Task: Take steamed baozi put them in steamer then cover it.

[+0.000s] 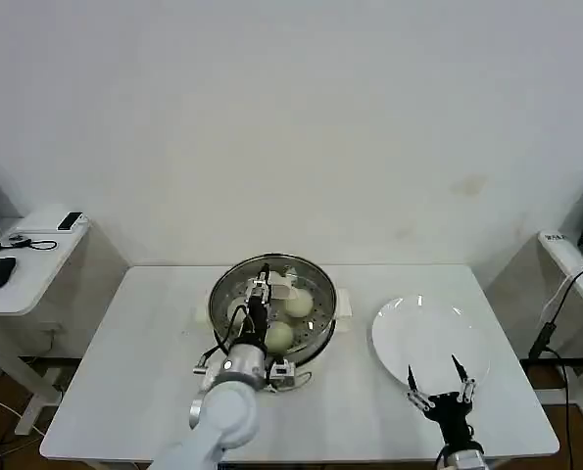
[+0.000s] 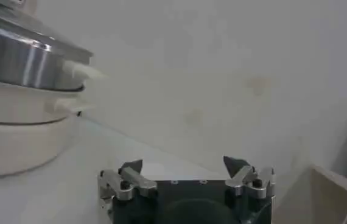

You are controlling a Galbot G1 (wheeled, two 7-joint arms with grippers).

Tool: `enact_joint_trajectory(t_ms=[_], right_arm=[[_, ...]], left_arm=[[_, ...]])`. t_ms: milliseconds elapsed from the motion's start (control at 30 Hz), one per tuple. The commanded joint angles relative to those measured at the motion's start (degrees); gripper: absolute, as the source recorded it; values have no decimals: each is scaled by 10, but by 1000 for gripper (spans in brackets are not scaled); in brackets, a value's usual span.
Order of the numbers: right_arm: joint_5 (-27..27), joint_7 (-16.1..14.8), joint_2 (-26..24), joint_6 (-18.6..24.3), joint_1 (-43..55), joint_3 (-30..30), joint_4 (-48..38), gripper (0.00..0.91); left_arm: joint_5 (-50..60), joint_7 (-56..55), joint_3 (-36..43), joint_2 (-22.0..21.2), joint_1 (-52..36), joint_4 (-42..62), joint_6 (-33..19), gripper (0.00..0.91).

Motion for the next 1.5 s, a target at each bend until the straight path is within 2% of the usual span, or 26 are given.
enact_joint_trajectory(t_ms=[33,300,533,633,733,800,867,900,933,967,1067,1167,1300,1500], right_arm=[[0,1,-1,0,0,1,-1,907],[8,3,-12,-1,-2,-3,-7,907],[19,2,-28,-5,0,-10,-5,907],[27,2,-35,-5,0,-12,-7,907],[41,1,-46,-5,-2,-11,-7,907],[58,1,-59,-10,-6,-11,-4,907],[73,3,-70,-18,-9,-10,0,907],[98,4,-76,-30,-12,-11,5,907],[106,6,-77,-34,-14,-12,7,907],[120,9,-84,-41,-16,-14,13,907],[121,3,-78,-61,-9,-39,20,907],[141,-3,-80,-75,-11,-56,22,907],[160,-14,-81,-81,-14,-70,24,907],[220,-32,-97,-117,-28,-81,60,907]], left_arm=[[-9,-13,-3,22,60,-66,-6,907],[-42,-45,-35,41,124,-134,-19,907],[-137,-135,-138,35,237,-204,-60,907],[-229,-185,-196,30,287,-238,-81,907],[-403,-258,-271,12,323,-240,-112,907],[-590,-274,-334,-8,344,-216,-199,907],[-719,-275,-372,-27,362,-180,-304,907],[-778,-274,-380,-34,367,-160,-350,907],[-801,-278,-384,-40,370,-148,-370,907],[-838,-278,-393,-55,378,-136,-370,907],[-901,-271,-419,-55,407,-102,-399,907],[-895,-251,-432,-53,444,-105,-396,907],[-889,-220,-436,-49,472,-125,-350,907],[-838,-211,-403,-60,473,-114,-354,907]])
